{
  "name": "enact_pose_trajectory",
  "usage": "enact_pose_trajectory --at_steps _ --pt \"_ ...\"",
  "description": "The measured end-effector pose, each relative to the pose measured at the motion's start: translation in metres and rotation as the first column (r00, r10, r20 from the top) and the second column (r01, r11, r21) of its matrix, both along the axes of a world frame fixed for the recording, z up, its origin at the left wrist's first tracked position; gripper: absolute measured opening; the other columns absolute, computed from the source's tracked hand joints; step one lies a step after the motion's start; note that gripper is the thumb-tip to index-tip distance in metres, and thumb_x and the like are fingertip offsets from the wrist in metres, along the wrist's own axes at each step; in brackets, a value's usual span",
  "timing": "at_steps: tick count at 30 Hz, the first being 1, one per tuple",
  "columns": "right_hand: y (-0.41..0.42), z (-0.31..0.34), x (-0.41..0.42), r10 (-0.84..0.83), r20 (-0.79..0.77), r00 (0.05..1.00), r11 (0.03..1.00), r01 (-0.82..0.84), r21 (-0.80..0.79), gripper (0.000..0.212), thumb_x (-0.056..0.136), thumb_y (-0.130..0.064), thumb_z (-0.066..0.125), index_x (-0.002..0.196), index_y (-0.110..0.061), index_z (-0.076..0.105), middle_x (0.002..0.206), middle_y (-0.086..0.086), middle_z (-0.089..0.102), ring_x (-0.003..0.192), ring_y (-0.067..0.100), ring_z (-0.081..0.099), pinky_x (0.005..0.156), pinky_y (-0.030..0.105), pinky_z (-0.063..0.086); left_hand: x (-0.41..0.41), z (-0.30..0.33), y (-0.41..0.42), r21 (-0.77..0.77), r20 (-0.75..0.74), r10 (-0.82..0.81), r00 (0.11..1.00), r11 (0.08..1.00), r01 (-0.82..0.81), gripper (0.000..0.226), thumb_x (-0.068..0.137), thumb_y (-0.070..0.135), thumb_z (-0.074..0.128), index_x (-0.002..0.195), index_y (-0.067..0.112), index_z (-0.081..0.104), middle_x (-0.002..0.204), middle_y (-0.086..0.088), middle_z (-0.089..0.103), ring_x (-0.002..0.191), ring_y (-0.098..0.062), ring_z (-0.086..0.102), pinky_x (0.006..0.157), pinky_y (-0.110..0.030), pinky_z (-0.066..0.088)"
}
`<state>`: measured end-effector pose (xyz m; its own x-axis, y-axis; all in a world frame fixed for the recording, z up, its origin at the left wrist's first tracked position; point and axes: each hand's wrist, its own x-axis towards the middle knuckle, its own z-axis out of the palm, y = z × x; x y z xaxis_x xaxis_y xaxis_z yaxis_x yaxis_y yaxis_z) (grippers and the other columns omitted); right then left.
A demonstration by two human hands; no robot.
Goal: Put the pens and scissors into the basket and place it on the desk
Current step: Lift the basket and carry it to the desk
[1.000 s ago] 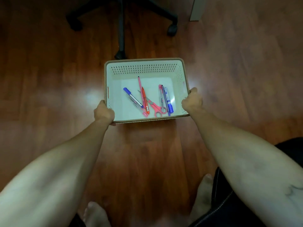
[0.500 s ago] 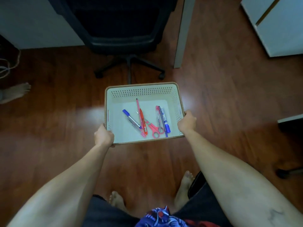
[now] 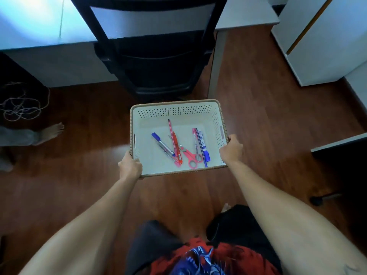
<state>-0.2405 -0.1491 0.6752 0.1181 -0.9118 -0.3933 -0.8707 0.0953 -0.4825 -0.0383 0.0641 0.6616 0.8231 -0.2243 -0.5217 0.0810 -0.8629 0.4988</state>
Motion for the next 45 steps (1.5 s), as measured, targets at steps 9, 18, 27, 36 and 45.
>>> enact_pose_trajectory --at_steps 9,18,27,36,45 --pt "0.039 0.063 0.034 0.023 0.035 0.999 0.992 -0.018 -0.128 0.025 0.09 -0.003 0.051 0.115 -0.007 0.054 0.103 0.024 0.067 0.096 0.041 0.061 0.073 0.038 0.045 0.037 0.075 0.041 -0.042 0.068 -0.017 0.998 0.999 0.019 0.026 0.094 0.011 0.045 0.117 0.014 0.057 0.117 -0.021 0.065 0.098 -0.041 0.063 0.084 -0.046 0.058" --pt "0.068 0.098 0.04 0.03 0.086 0.996 0.955 -0.003 -0.297 0.024 0.091 -0.005 0.055 0.115 -0.006 0.059 0.106 0.023 0.069 0.101 0.042 0.061 0.082 0.042 0.045 0.048 0.121 0.067 -0.121 0.166 -0.035 0.986 0.991 0.056 0.028 0.095 0.009 0.045 0.12 0.007 0.057 0.118 -0.024 0.066 0.1 -0.041 0.062 0.082 -0.04 0.05" --pt "0.068 0.165 0.044 0.068 0.151 0.986 0.896 0.006 -0.445 0.025 0.094 -0.015 0.055 0.117 -0.012 0.064 0.107 0.017 0.072 0.101 0.04 0.064 0.087 0.041 0.046 0.048 0.211 0.071 -0.164 0.245 -0.051 0.968 0.982 0.094 0.032 0.095 0.004 0.043 0.123 0.006 0.058 0.122 -0.019 0.063 0.074 -0.021 0.049 0.033 -0.019 0.038" --pt "0.032 0.244 0.06 0.144 0.271 0.952 0.834 0.031 -0.551 0.026 0.094 -0.021 0.057 0.117 -0.016 0.068 0.111 0.009 0.074 0.101 0.031 0.068 0.089 0.04 0.054 0.075 0.273 0.045 -0.152 0.318 -0.024 0.948 0.985 0.076 0.033 0.089 0.009 0.044 0.116 0.014 0.061 0.118 -0.012 0.067 0.059 -0.018 0.071 0.064 -0.027 0.054" --pt "-0.052 0.3 0.083 0.167 0.269 0.948 0.846 0.002 -0.533 0.025 0.093 -0.02 0.055 0.114 -0.016 0.069 0.113 0.01 0.072 0.105 0.033 0.066 0.085 0.038 0.053 0.083 0.322 -0.034 -0.148 0.356 0.024 0.934 0.988 0.031 0.035 0.087 0.009 0.05 0.119 0.009 0.064 0.121 -0.013 0.066 0.108 -0.033 0.065 0.083 -0.033 0.053"
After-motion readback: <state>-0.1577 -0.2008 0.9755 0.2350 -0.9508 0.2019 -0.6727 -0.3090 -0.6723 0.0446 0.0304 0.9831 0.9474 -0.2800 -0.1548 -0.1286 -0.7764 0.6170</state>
